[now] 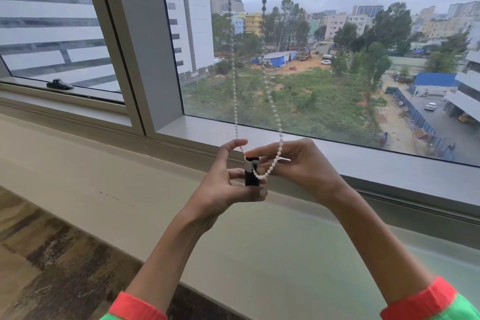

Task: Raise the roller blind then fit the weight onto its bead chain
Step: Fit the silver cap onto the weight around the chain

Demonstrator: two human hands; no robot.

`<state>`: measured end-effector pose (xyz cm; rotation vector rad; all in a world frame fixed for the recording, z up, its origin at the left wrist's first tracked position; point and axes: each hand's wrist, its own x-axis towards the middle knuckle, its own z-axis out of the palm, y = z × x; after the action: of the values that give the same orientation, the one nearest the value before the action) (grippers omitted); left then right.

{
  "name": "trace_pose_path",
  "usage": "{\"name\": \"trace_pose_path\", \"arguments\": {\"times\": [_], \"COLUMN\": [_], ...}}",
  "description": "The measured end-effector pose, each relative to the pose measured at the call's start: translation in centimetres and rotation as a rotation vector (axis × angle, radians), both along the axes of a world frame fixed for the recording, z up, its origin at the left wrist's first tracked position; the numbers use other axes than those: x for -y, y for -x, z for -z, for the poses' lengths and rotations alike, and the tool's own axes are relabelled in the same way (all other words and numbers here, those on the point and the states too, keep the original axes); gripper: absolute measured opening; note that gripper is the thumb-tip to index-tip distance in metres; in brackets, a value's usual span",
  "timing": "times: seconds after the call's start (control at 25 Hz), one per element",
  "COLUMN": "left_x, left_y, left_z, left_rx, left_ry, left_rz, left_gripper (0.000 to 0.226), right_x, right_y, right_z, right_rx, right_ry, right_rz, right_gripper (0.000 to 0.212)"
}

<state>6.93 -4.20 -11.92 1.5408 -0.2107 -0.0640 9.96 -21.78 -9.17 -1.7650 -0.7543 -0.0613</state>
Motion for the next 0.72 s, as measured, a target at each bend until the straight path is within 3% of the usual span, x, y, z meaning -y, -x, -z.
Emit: {"name": "trace_pose_path", "arguments": {"times": [0.12, 0.32, 0.56, 0.72], "left_x": [0.8, 2.0, 2.8, 4.1], "left_y": [0.4, 1.4, 2.1, 2.8], "left_z": [2.0, 4.9, 6.5, 6.7], "left_rx": [0.087, 0.225, 0.133, 0.095], "left_ry": [-0.077, -0.111, -0.019, -0.058], "left_rz": [-0.07, -0.37, -0.511, -0.581], "left_gripper": [0.09, 0.079, 0.049, 0.028], "right_x": [-0.1, 0.6, 2.3, 3.0], "right_y": [0.0, 0.6, 1.7, 2.2], "right_z": [1.5, 3.9, 5.1, 5.3], "right_rx": [-0.011, -0.11, -0.172, -0.185], "right_ry": [0.001, -0.061, -0.137, -0.154], "right_rz": [0.021, 0.064, 0.013, 0.002], "right_gripper": [0.022, 0.027, 0.027, 0.024]}}
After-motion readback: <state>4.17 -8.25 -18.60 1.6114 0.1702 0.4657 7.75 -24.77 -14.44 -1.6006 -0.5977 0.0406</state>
